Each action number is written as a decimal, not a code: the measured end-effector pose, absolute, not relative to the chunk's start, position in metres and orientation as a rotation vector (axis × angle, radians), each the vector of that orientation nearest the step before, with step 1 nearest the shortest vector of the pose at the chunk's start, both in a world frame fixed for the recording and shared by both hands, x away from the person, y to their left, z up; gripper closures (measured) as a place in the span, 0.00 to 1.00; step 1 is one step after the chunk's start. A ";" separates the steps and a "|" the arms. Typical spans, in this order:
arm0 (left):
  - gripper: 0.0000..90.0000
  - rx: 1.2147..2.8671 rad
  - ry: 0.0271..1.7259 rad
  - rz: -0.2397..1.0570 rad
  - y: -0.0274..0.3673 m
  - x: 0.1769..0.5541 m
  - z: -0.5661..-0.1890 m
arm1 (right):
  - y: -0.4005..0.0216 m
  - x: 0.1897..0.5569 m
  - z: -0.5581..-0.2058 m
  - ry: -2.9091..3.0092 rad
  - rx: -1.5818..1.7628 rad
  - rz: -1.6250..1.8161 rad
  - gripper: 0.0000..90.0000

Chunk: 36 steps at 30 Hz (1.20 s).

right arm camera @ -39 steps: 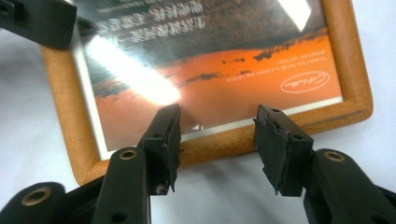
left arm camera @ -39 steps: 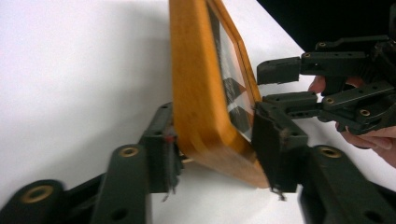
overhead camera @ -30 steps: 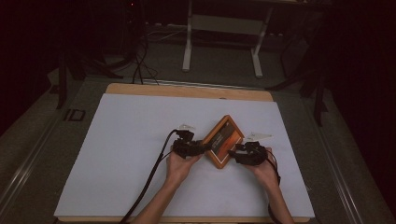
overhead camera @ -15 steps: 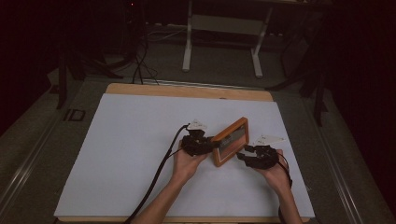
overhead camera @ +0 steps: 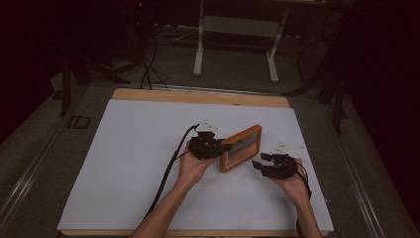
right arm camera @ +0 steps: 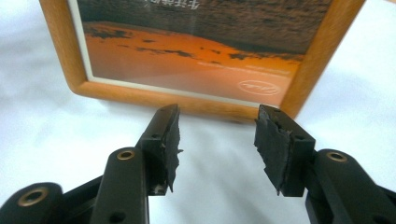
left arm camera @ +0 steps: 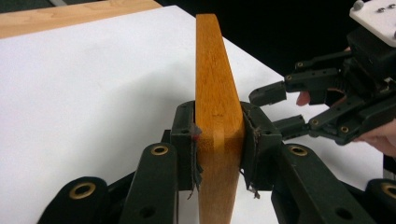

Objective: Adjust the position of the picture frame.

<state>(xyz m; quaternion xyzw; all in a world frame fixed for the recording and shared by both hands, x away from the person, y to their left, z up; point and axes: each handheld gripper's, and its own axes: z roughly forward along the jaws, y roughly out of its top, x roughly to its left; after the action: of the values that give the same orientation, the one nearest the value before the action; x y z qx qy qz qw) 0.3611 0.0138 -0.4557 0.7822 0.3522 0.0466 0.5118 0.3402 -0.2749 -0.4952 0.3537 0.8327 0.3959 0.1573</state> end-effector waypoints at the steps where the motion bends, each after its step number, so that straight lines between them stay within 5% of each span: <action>1: 0.78 1.886 0.841 0.103 0.018 0.362 -0.454 | -0.275 0.340 -0.494 2.382 1.008 1.132 0.54; 19: 0.78 1.973 0.682 -0.057 0.080 0.368 -0.437 | -0.245 0.349 -0.445 2.386 0.776 1.221 0.47; 36: 0.78 2.024 0.570 -0.013 0.112 0.367 -0.407 | -0.191 0.355 -0.413 2.454 0.516 1.262 0.43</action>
<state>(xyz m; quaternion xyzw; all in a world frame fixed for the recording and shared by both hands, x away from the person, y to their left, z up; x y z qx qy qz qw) 0.3675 0.1123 -0.4074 0.8356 0.2354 -0.0053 0.4963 0.3548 -0.1909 -0.4127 0.1813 0.8619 0.4433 0.1662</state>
